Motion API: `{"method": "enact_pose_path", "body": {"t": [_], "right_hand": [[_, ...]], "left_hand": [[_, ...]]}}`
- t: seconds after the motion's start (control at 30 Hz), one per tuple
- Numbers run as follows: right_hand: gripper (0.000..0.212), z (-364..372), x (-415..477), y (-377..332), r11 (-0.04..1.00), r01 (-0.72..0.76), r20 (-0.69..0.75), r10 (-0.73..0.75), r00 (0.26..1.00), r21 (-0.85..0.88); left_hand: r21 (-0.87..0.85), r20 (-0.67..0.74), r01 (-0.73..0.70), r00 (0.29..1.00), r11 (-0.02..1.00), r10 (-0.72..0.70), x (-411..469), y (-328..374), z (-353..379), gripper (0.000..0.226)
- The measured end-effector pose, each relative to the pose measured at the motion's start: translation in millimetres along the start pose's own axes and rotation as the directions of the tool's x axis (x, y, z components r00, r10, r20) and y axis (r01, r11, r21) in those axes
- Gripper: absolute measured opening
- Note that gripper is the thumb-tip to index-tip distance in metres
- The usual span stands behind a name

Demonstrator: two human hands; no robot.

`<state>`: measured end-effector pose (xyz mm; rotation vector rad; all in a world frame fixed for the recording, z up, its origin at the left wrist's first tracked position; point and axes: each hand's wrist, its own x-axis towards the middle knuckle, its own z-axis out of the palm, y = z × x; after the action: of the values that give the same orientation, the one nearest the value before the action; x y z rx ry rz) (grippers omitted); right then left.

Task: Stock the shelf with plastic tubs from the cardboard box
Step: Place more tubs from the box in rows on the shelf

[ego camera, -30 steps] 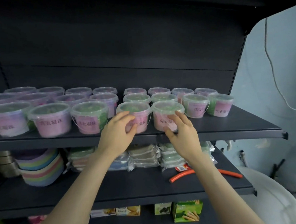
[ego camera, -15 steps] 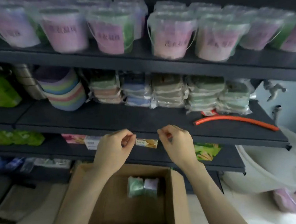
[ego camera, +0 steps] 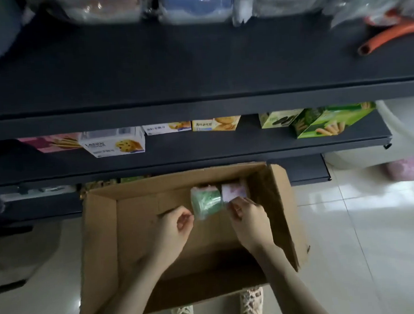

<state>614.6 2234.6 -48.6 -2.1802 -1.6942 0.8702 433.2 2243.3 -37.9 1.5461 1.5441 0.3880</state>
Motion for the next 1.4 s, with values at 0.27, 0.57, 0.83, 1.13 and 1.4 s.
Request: {"method": "enact_pose_path", "body": {"t": [0.27, 0.57, 0.83, 1.13, 1.4], "right_hand": [[0.02, 99, 42, 71, 0.974, -0.198, -0.113, 0.21, 0.971, 0.111], [0.055, 150, 87, 120, 0.855, -0.363, -0.151, 0.442, 0.884, 0.371], [0.033, 146, 76, 132, 0.833, -0.464, -0.143, 0.52, 0.842, 0.302], [0.02, 67, 1, 72, 0.89, -0.238, -0.202, 0.334, 0.921, 0.389], [0.008, -105, -53, 50, 0.893, 0.049, -0.347, 0.123, 0.93, 0.448]], "left_hand": [[-0.046, 0.029, 0.131, 0.991, 0.99, -0.13, 73, -92, 81, 0.006], [-0.238, -0.081, 0.342, 0.926, 0.909, -0.37, 141, -138, 159, 0.055], [-0.003, -0.205, 0.222, 0.954, 0.975, -0.218, 127, -135, 143, 0.034], [0.047, -0.281, 0.067, 0.958, 0.997, -0.051, 32, -66, 71, 0.021], [0.091, -0.377, -0.228, 0.893, 0.969, 0.246, -43, 97, 9, 0.02]]}}
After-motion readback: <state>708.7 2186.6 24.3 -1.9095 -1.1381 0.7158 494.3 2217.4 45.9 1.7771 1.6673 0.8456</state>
